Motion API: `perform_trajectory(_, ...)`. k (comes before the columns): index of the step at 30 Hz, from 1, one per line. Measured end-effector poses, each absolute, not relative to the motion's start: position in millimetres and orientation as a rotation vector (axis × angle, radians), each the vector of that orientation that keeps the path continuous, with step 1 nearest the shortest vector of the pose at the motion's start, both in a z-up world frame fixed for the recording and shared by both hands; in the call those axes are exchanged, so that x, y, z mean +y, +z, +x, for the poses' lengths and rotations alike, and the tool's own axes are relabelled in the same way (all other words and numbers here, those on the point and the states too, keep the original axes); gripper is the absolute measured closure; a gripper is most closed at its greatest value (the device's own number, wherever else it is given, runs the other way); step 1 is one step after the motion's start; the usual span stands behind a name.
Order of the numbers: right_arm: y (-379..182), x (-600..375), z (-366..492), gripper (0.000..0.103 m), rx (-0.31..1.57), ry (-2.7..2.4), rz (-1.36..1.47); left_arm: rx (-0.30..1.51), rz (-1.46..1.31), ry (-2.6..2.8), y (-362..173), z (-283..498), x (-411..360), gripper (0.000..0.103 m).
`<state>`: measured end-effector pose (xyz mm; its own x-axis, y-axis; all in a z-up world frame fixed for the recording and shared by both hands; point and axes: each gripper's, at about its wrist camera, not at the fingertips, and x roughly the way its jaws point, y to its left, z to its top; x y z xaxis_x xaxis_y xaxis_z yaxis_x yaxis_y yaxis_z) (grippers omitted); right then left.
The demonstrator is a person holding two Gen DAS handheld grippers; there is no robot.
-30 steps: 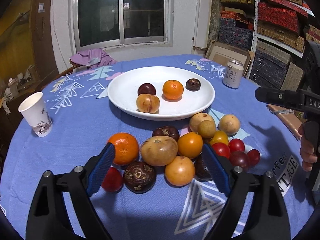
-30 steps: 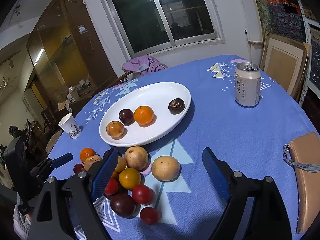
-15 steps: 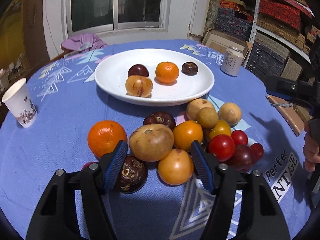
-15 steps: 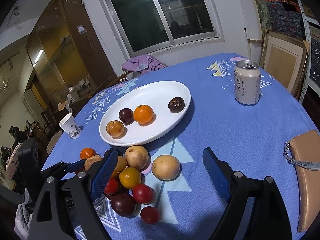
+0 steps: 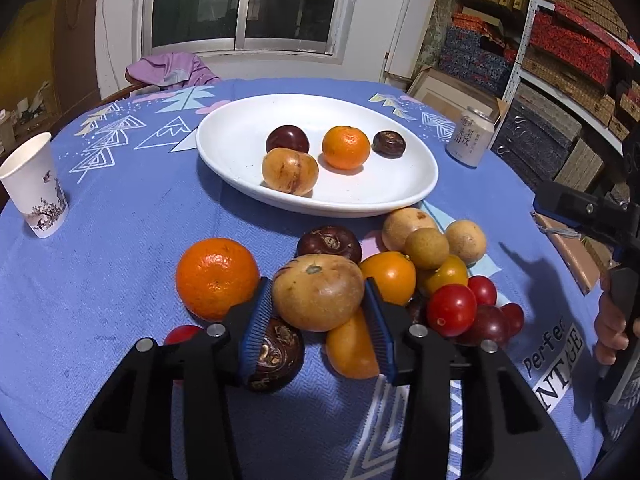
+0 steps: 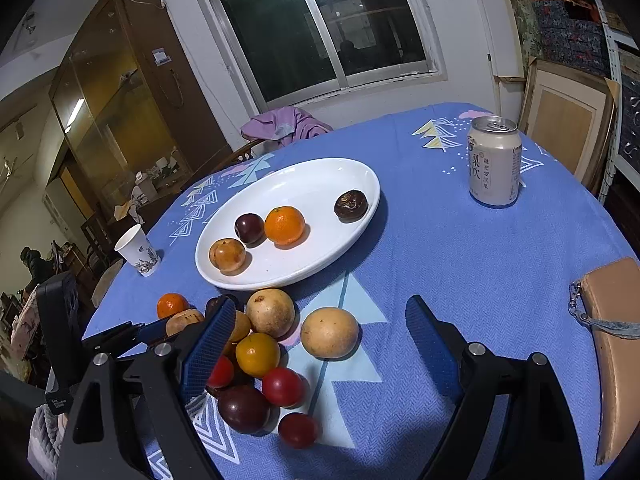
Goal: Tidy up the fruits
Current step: 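Grasp the large tan pear with the left tool from the pile, then grasp a round tan pear with the right tool while the left tool lifts its pear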
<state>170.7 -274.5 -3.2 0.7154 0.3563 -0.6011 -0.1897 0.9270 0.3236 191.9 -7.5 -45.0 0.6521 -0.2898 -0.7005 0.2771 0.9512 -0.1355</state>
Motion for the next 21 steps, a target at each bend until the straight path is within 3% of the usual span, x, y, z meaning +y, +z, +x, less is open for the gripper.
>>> perform_trajectory(13,-15,-269,179,0.016,0.764,0.361,0.225,0.688,-0.025,-0.291,-13,150,5,0.058)
perform_trajectory(21,-37,-271,193,0.046,0.852,0.369,0.267,0.690,-0.041,-0.316,-11,139,7,0.058)
